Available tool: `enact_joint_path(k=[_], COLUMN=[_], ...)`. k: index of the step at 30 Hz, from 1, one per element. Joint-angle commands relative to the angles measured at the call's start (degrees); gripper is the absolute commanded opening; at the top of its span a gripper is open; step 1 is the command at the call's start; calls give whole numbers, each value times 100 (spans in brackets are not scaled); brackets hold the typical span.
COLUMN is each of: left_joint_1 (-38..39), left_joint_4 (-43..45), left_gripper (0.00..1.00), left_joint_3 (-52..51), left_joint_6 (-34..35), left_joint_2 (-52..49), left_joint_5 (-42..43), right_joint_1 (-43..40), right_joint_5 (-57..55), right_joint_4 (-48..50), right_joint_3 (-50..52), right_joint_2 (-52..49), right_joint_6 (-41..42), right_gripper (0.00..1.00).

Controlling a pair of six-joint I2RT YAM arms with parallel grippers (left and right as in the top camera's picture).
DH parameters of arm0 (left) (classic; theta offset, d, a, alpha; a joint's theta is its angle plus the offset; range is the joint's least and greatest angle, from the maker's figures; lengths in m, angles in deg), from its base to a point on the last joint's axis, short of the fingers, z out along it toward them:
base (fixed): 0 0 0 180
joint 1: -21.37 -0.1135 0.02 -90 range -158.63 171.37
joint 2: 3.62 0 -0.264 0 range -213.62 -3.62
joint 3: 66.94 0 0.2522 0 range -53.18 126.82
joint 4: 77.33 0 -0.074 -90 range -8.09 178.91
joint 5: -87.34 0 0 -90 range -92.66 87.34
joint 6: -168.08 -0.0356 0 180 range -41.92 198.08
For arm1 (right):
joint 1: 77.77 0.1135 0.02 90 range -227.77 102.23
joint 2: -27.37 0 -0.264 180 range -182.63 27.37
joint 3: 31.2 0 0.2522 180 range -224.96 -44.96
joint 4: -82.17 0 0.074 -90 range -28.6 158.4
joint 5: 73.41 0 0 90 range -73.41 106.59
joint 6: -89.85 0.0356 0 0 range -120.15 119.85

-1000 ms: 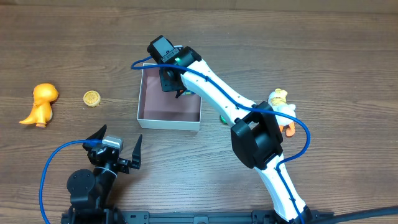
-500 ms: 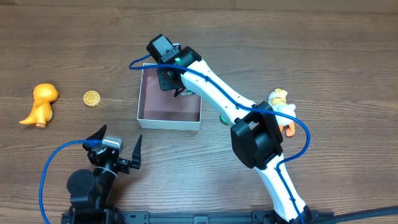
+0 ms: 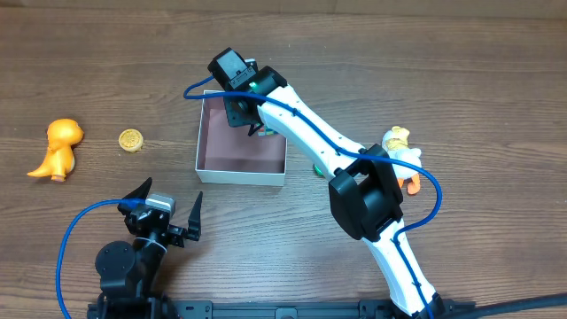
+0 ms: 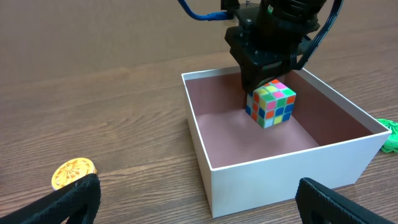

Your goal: Pack container

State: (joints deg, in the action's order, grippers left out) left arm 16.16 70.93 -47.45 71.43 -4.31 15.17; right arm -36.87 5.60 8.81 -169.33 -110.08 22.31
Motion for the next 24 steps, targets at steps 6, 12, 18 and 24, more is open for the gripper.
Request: enact_joint_path(k=[6, 12, 18, 24], left_joint_1=[35, 35, 35, 35], left_joint_4=[26, 26, 26, 26], left_gripper=[100, 100, 100, 100], left_joint_3=[-24, -24, -24, -24], left_joint_6=[-107, -107, -107, -107], left_joint_2=[44, 44, 44, 44], left_joint_5=[20, 17, 20, 17], right_joint_1=[-11, -11, -11, -11], right_joint_5=[-317, -310, -245, -341], right_joint_4=[35, 42, 9, 13], right_joint_3=[20, 20, 22, 31], right_joint_2=[92, 92, 92, 92], right_joint_6=[-17, -13, -13, 11], right_gripper=[4, 4, 4, 4])
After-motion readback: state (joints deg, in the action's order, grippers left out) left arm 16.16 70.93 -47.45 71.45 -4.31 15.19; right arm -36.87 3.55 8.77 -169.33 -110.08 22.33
